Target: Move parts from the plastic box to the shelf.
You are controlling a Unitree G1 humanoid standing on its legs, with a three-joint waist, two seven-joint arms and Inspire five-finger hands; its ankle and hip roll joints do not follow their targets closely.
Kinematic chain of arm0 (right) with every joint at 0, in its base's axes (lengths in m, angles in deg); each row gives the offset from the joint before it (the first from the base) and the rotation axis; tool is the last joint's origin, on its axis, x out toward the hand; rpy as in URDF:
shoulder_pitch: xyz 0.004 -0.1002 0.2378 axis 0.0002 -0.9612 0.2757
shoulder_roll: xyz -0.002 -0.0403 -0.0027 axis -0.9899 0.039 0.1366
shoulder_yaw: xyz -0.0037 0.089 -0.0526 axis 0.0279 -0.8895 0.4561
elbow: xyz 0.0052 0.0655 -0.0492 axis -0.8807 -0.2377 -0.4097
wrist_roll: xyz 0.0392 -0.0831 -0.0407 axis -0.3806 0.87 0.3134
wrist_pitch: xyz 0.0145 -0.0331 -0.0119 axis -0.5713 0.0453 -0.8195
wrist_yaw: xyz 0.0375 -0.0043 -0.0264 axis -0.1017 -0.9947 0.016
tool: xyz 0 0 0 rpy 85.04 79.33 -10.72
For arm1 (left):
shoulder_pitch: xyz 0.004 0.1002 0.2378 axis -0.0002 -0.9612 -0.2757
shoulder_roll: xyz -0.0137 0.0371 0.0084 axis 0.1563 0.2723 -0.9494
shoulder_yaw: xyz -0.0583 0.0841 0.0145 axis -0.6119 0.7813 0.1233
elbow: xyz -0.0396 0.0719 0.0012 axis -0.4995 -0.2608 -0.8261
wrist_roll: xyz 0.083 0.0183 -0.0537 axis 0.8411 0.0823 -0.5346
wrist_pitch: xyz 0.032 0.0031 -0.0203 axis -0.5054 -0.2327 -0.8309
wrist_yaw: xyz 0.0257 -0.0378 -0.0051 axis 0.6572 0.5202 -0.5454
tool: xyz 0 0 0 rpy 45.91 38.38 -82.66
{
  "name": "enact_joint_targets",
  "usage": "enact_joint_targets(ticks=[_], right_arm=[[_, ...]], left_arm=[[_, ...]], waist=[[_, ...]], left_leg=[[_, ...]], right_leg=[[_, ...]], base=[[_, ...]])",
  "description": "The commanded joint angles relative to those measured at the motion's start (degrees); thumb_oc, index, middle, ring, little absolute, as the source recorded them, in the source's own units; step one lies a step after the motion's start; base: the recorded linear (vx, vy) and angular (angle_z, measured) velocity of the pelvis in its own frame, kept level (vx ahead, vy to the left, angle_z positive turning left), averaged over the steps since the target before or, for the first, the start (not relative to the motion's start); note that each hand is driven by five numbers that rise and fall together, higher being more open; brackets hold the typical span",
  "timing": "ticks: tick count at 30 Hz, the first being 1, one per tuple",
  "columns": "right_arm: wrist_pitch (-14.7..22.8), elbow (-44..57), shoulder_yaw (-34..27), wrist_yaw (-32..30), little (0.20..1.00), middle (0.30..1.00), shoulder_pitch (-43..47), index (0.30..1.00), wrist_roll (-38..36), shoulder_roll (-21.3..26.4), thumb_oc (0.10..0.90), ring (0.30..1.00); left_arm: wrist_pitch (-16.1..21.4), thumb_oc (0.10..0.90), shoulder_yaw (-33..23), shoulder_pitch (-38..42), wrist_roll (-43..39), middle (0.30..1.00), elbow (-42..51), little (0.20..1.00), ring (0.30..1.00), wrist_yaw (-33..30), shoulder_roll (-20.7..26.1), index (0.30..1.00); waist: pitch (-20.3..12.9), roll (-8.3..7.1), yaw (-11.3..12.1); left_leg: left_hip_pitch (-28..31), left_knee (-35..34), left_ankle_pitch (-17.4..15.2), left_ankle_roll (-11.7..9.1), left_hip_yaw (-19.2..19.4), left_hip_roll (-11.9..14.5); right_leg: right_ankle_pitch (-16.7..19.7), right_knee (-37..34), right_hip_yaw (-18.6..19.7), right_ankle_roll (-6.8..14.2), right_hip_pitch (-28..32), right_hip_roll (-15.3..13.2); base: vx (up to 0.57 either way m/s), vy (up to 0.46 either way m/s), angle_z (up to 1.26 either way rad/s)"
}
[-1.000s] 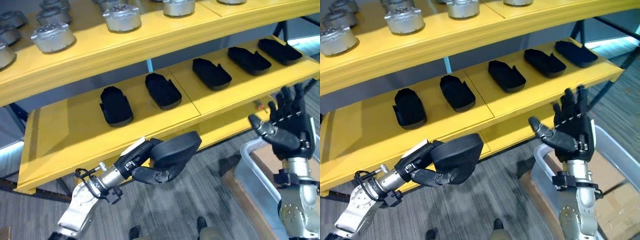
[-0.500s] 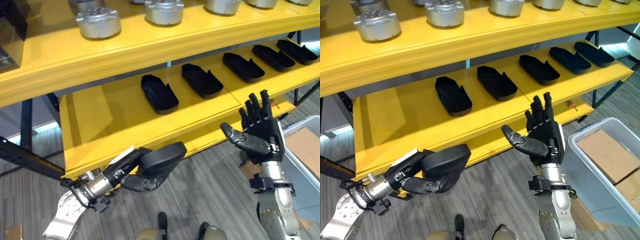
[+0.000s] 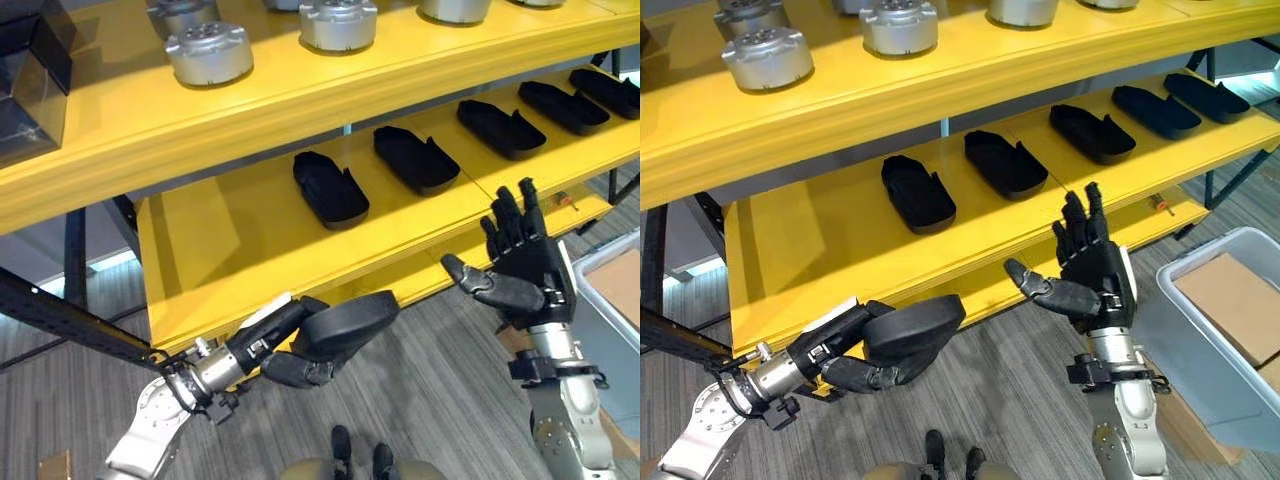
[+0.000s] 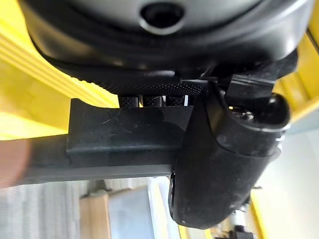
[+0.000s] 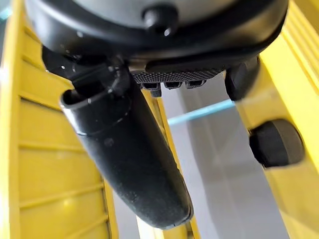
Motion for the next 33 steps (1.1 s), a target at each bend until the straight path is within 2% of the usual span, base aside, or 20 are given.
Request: enact_joint_targets(ticks=[1, 2, 3, 4, 6, 9, 11, 13, 16, 20, 25, 30, 33], right_arm=[[5.6, 2.8, -1.8, 1.8, 1.0, 1.0, 6.3, 1.0, -0.6, 2.0, 0.9, 1.0], [5.1, 3.0, -2.2, 2.1, 1.0, 1.0, 6.2, 1.0, -1.0, 2.0, 0.9, 1.0], [4.4, 3.4, -2.7, 3.5, 1.0, 1.0, 5.6, 1.0, -3.0, 2.2, 0.9, 1.0], [3.7, 3.7, -3.4, 4.8, 1.0, 1.0, 5.0, 1.0, -5.3, 2.9, 0.9, 1.0], [3.0, 2.9, -4.1, 5.2, 1.0, 1.0, 5.6, 1.0, -6.3, 3.6, 0.9, 1.0], [2.8, 1.7, -4.5, 4.0, 1.0, 1.0, 5.6, 1.0, -6.6, 3.5, 0.9, 1.0], [1.4, 0.9, -5.9, 1.2, 1.0, 1.0, 3.3, 1.0, -4.6, 3.2, 0.9, 1.0], [-0.2, -0.2, -6.7, 0.9, 1.0, 1.0, 1.5, 1.0, -2.2, 3.3, 0.9, 1.0], [-2.6, -1.4, -7.0, 0.6, 1.0, 1.0, -1.7, 1.0, -1.3, 3.2, 0.9, 1.0], [-2.3, -2.1, -6.4, -1.2, 1.0, 1.0, -2.8, 1.0, 0.5, 2.0, 0.9, 1.0], [-2.6, -2.1, -5.4, -3.1, 1.0, 1.0, -1.7, 1.0, 1.9, 1.3, 0.9, 1.0], [-3.0, -2.0, -3.8, -4.0, 1.0, 1.0, -0.8, 1.0, 1.6, 1.8, 0.9, 1.0], [-2.4, -3.2, -2.6, -3.8, 1.0, 1.0, -0.2, 1.0, 2.0, 2.0, 0.9, 1.0]], left_arm=[[6.9, 0.4, -3.8, 6.1, -0.5, 0.3, 4.7, 0.3, 0.3, -4.5, -0.3, 0.3], [6.7, 0.4, -4.1, 5.7, -1.2, 0.3, 5.1, 0.3, 0.3, -4.4, -0.1, 0.3], [6.7, 0.4, -4.9, 4.7, -1.4, 0.3, 5.8, 0.3, 0.3, -4.1, 0.0, 0.3], [7.7, 0.4, -5.8, 3.2, -0.1, 0.3, 6.3, 0.3, 0.3, -4.5, -0.2, 0.3], [9.7, 0.4, -6.0, 2.6, 1.5, 0.3, 5.6, 0.3, 0.3, -5.5, -0.4, 0.3], [12.6, 0.4, -5.4, 3.6, 5.0, 0.3, 4.0, 0.3, 0.3, -8.2, 0.4, 0.3], [15.2, 0.4, -6.1, 4.2, 8.5, 0.3, 3.9, 0.3, 0.3, -9.4, 2.2, 0.3], [17.6, 0.4, -7.1, 4.3, 11.0, 0.3, 4.1, 0.3, 0.3, -10.8, 3.9, 0.3], [21.1, 0.4, -9.4, 3.9, 13.1, 0.3, 4.9, 0.3, 0.3, -11.7, 5.7, 0.3], [27.7, 0.4, -10.4, 6.3, 20.7, 0.3, 6.5, 0.3, 0.3, -18.6, 7.9, 0.3], [27.5, 0.4, -10.4, 8.0, 26.1, 0.3, 7.1, 0.3, 0.3, -23.5, 8.2, 0.3], [29.8, 0.4, -9.0, 11.1, 39.8, 0.3, 4.2, 0.3, 0.3, -37.2, 11.8, 0.3], [29.7, 0.4, -6.1, 13.1, 46.2, 0.3, 2.4, 0.3, 0.3, -42.8, 13.6, 0.3]], waist=[[-2.8, -0.94, -1.7], [-3.1, -0.84, -1.8], [-3.7, -0.56, -1.8], [-4.0, -0.31, -1.5], [-3.7, 0.01, -1.2], [-3.7, 0.47, -1.5], [-4.1, 0.43, -2.0], [-4.6, 0.34, -2.3], [-5.5, -0.13, -2.4], [-6.6, -1.14, -2.4], [-7.3, -1.25, -2.6], [-7.8, -1.11, -3.2], [-8.0, -1.04, -3.7]], left_leg=[[6.4, 0.6, -6.2, 1.7, 0.9, 9.7], [7.9, -3.5, -5.9, 1.7, 0.4, 10.8], [10.0, -10.9, -5.4, 1.8, -1.3, 12.5], [10.8, -17.7, -1.5, 0.8, -4.9, 15.3], [9.6, -20.3, 1.5, -0.3, -7.4, 17.3], [10.7, -22.0, 0.2, -0.4, -6.1, 17.0], [12.4, -23.8, 0.1, -0.4, -5.3, 16.9], [13.8, -25.1, 0.0, -0.3, -4.0, 16.7], [15.2, -25.6, -1.1, 0.3, -3.4, 15.7], [16.1, -25.6, -2.9, 1.1, -2.4, 14.6], [16.5, -25.6, -3.6, 1.5, -1.8, 14.1], [16.5, -25.6, -4.0, 1.6, -1.1, 13.9], [16.7, -25.6, -4.1, 1.5, -0.7, 14.1]], right_leg=[[6.4, -7.6, 0.9, 4.4, 3.7, 0.3], [6.4, -7.6, 1.3, 4.6, 3.7, 0.1], [6.4, -7.9, 2.2, 5.1, 3.6, -0.3], [6.5, -9.0, 4.7, 5.2, 4.1, -0.4], [6.3, -9.6, 6.3, 5.3, 4.7, -1.0], [6.1, -9.6, 5.1, 6.4, 5.3, -2.5], [6.5, -9.2, 3.7, 7.3, 5.1, -3.4], [6.9, -9.5, 2.8, 7.8, 5.0, -4.0], [8.0, -10.7, 1.9, 8.9, 5.1, -4.6], [9.9, -13.5, 1.3, 10.2, 5.7, -5.9], [10.4, -14.4, 1.6, 10.5, 6.1, -6.1], [10.1, -14.3, 2.4, 10.7, 5.9, -6.1], [10.2, -14.6, 2.6, 10.7, 6.0, -6.1]], base=[[0.07, 0.203, 0.08], [0.11, 0.279, 0.09], [0.14, 0.377, 0.05], [0.12, 0.351, -0.19], [0.03, 0.322, -0.41], [0.0, 0.262, -0.41], [0.01, 0.246, -0.41], [0.02, 0.17, -0.13], [0.03, 0.113, 0.03], [0.02, 0.053, -0.1], [0.0, 0.004, -0.01], [0.01, 0.005, -0.05], [0.0, -0.008, -0.01]])
